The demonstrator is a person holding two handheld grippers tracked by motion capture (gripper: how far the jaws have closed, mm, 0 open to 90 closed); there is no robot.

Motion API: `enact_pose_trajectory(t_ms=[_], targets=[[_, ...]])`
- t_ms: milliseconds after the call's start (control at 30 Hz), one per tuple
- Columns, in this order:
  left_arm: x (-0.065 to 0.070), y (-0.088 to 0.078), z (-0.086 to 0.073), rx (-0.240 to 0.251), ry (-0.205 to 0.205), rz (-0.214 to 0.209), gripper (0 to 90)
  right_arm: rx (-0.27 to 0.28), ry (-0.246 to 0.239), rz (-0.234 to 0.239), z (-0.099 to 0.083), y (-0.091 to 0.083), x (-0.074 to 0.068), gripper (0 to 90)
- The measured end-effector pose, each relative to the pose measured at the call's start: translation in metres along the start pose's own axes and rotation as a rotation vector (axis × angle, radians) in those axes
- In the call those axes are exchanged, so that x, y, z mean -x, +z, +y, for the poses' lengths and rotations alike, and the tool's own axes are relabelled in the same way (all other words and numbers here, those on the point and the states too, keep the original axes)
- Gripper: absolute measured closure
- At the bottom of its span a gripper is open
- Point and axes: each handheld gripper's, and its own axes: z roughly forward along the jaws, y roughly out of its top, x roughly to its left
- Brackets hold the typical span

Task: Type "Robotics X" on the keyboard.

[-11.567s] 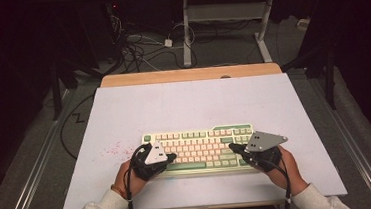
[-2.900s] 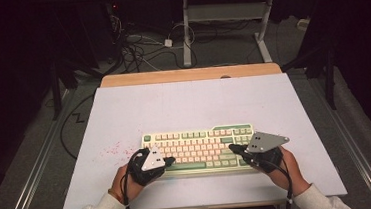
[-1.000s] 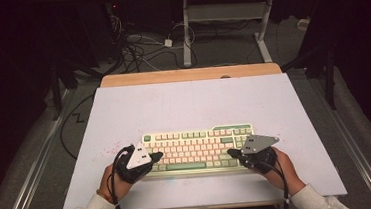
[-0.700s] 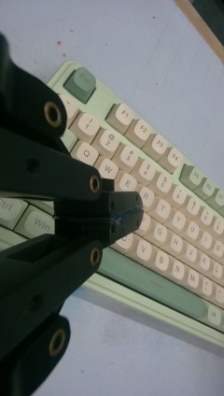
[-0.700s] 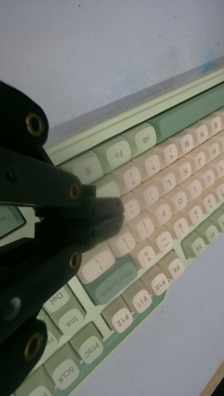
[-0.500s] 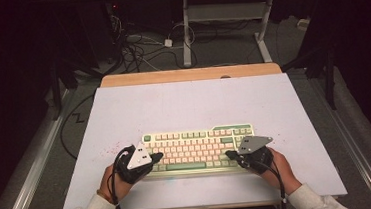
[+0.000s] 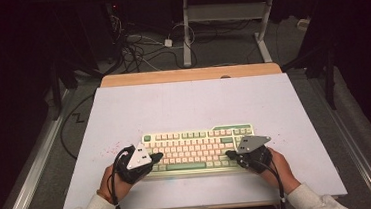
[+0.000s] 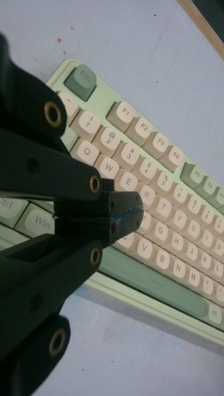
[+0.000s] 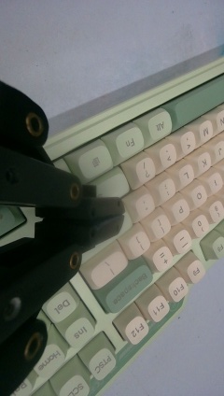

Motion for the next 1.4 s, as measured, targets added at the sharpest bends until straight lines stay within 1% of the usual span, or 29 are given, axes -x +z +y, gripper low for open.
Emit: enact_pose_trajectory(t_ms=[167, 333, 567, 700, 800, 900, 1000, 1033, 1100, 1200, 1300, 1400], targets=[[0.000, -0.002, 0.002, 0.008, 0.003, 0.004, 87.6, 0.003, 0.005, -0.004, 0.000, 0.000, -0.001, 89.8], [-0.002, -0.007, 0.001, 0.021, -0.008, 0.016, 87.6, 0.005, 0.011, -0.008, -0.001, 0.000, -0.002, 89.8], [-0.006, -0.009, -0.001, 0.015, -0.014, 0.026, 87.6, 0.005, 0.011, -0.007, -0.001, 0.000, -0.002, 89.8], [-0.010, -0.013, -0.002, 0.016, -0.021, 0.040, 87.6, 0.008, 0.011, -0.006, -0.001, 0.000, -0.002, 89.8], [-0.012, -0.014, -0.004, 0.008, -0.026, 0.046, 87.6, 0.009, 0.017, -0.006, -0.001, 0.000, -0.002, 89.8], [-0.013, -0.014, -0.006, 0.000, -0.032, 0.051, 87.6, 0.006, 0.009, -0.009, -0.001, 0.000, -0.002, 89.8], [-0.015, -0.016, -0.008, -0.008, -0.040, 0.057, 87.6, 0.008, 0.012, -0.010, -0.001, 0.000, -0.002, 89.8], [-0.015, -0.016, -0.009, -0.009, -0.042, 0.057, 87.6, 0.007, 0.017, -0.010, -0.001, 0.000, -0.003, 89.8], [-0.016, -0.017, -0.010, -0.015, -0.044, 0.054, 87.6, 0.006, 0.008, -0.011, -0.001, 0.000, -0.002, 89.8], [-0.016, -0.016, -0.011, -0.030, -0.048, 0.047, 87.6, 0.007, 0.016, -0.009, -0.001, 0.000, -0.002, 89.8], [-0.016, -0.013, -0.011, -0.036, -0.054, 0.032, 87.6, 0.008, 0.016, -0.007, -0.001, 0.000, -0.002, 89.8], [-0.014, -0.006, -0.009, -0.042, -0.051, 0.011, 87.6, 0.008, 0.015, -0.009, -0.001, 0.000, -0.002, 89.8]])
